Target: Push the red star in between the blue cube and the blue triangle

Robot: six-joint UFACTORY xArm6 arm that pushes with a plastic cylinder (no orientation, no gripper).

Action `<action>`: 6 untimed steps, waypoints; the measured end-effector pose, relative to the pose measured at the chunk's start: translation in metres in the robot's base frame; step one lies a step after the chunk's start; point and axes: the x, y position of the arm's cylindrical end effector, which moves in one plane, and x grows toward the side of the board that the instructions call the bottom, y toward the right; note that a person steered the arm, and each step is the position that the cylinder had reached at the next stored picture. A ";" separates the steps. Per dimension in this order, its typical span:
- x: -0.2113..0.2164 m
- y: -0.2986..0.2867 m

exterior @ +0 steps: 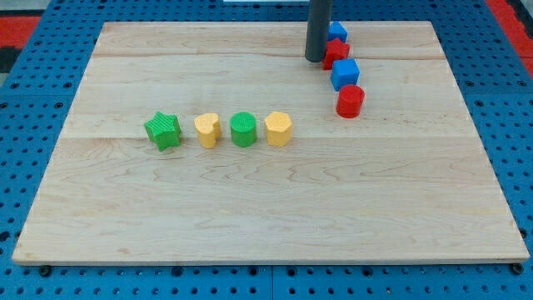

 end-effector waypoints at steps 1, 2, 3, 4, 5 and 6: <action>0.000 0.000; 0.000 0.000; 0.000 0.000; 0.000 0.003; 0.000 0.003; 0.000 0.006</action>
